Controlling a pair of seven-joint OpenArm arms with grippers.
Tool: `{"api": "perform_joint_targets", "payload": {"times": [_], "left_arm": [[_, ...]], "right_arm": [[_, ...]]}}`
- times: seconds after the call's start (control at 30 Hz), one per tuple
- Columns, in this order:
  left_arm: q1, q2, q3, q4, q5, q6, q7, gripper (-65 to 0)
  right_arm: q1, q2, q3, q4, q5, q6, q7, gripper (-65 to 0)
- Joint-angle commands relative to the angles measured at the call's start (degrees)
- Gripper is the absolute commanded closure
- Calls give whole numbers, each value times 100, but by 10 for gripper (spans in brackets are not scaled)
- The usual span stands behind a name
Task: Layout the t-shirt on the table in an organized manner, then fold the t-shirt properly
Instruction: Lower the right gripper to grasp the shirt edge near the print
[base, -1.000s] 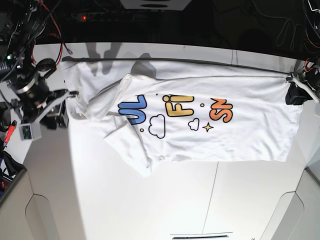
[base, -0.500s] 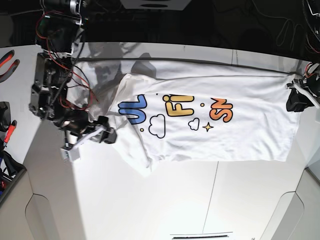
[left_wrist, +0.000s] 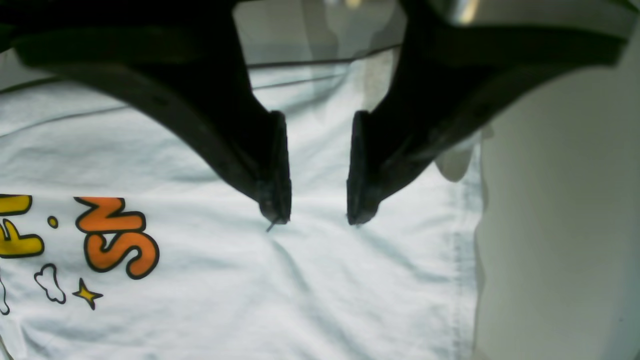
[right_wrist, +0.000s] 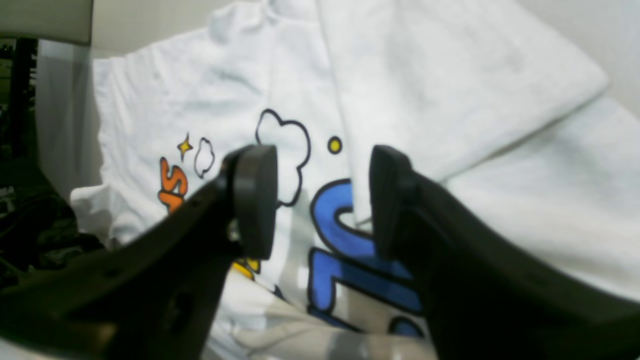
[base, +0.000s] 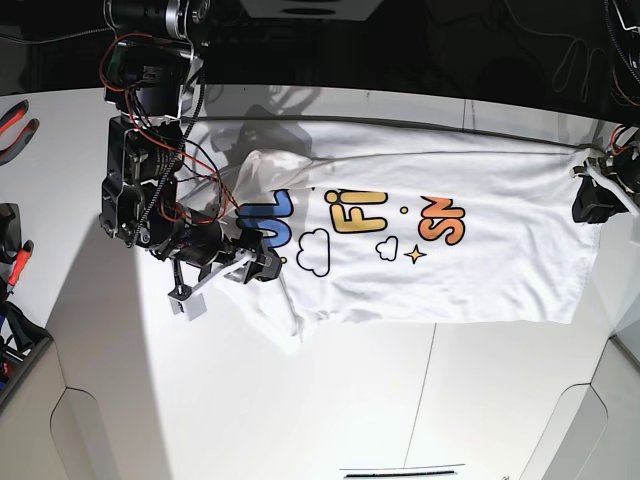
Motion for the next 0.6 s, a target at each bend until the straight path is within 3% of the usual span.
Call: {"api": "perform_joint_targets", "payload": {"times": [0.0,0.4,0.57], "left_arm": [[-28,-131,-44,85,-72,-24,-101,-227],[-31,-131,-44,85,-13,-24,-98,-227],[-31,-131,-44,85,-13,-24,-101,-227]], "right_arm": [[129,2,0,203,114,11,144,-294],[-623,0,31,1095,-256,-229,256,-292],[-925,2,116,1104,-247,-225,573,-292]]}}
